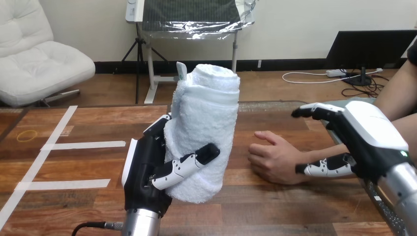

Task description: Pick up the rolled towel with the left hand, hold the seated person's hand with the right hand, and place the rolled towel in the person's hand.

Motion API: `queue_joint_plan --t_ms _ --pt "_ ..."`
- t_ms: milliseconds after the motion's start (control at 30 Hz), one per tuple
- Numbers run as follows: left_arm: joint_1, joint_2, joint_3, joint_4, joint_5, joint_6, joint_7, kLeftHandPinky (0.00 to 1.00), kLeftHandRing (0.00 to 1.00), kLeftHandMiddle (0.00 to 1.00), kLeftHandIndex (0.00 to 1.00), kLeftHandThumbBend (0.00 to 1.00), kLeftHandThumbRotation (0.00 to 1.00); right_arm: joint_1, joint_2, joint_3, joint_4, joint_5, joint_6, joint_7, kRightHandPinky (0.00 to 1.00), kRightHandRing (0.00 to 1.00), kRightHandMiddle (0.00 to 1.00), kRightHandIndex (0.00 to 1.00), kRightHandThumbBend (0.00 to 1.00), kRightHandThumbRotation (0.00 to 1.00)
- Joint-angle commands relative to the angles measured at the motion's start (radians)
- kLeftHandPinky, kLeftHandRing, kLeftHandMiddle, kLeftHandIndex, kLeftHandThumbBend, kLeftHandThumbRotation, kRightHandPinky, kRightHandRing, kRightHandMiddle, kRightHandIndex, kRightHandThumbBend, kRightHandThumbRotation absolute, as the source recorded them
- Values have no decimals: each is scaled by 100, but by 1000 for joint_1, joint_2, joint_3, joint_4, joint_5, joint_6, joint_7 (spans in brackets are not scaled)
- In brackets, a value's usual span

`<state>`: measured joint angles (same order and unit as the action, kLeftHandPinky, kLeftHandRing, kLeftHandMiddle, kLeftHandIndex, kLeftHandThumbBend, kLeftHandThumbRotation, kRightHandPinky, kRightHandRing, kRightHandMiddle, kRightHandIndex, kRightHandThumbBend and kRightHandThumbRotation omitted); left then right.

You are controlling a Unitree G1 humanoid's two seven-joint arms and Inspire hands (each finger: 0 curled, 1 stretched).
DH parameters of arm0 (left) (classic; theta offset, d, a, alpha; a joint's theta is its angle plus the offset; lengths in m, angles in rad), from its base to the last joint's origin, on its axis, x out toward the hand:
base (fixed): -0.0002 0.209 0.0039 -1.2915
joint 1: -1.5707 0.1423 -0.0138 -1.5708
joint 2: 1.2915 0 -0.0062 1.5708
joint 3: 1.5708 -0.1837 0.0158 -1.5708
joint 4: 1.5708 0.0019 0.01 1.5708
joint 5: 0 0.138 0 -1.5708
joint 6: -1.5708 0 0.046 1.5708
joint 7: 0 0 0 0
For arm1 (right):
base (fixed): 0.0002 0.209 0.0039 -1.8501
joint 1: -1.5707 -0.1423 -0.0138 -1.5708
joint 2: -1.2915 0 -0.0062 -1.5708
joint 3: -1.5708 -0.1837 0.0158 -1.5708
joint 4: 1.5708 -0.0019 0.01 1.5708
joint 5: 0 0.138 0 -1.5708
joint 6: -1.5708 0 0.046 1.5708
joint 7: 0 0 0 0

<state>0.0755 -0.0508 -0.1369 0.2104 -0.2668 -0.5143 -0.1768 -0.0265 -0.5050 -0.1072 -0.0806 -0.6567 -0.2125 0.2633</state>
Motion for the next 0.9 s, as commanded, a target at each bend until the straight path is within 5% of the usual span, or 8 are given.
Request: queue_joint_plan --t_ms 0,433,867 --pt "-54 -67 3 -59 -7 -34 1 32 38 43 48 81 12 -96 -51 44 -70 -51 53 42 71 82 80 76 88 0" --pt "-53 -59 9 -60 -11 -29 0 32 37 43 48 80 11 -159 -106 117 -83 -152 178 167 78 85 82 78 91 0" --pt "-51 -56 14 -60 -18 -26 -1 32 37 43 48 80 10 -219 -149 179 -36 -200 210 227 81 87 84 80 91 0"
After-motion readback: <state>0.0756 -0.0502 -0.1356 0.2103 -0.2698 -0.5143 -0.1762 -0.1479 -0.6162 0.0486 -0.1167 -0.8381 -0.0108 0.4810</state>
